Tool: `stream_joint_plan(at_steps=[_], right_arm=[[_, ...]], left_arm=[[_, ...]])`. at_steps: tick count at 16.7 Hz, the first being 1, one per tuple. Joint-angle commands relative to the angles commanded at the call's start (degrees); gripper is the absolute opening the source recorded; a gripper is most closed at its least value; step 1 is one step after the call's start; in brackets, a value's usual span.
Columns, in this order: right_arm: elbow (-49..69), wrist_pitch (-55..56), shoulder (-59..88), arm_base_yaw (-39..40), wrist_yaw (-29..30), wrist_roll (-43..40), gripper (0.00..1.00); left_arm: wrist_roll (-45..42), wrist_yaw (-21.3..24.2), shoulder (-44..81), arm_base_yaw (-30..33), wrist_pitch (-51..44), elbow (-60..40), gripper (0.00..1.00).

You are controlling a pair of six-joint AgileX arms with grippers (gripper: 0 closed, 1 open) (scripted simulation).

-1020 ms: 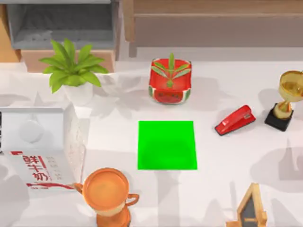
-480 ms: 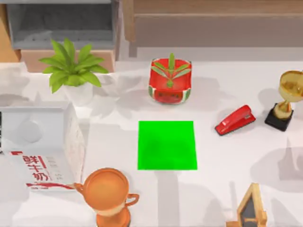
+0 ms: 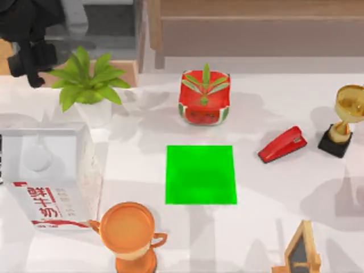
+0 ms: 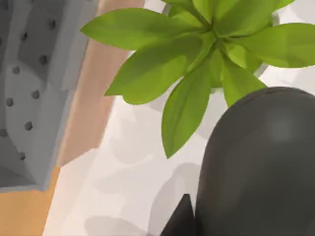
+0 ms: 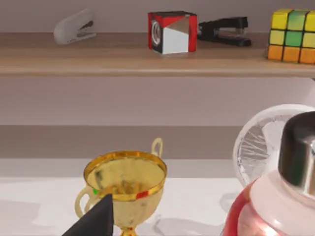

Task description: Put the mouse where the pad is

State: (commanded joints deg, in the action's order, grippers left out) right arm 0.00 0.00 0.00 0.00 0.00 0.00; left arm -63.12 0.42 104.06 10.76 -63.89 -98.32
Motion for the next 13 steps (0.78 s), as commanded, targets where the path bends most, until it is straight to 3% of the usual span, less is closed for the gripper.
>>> stream_joint_plan(at_steps=[7,13], right_arm=[[0.0,0.0,0.0,0.0,0.0,0.0,1.0],[0.0,0.0,0.0,0.0,0.0,0.0,1.0]], left_arm=[[-41.98,0.72,13.53,17.89,-4.45,-10.62,0.0],[-67.73,1.06,23.7,28.18,-8.26,-15.13,0.0]])
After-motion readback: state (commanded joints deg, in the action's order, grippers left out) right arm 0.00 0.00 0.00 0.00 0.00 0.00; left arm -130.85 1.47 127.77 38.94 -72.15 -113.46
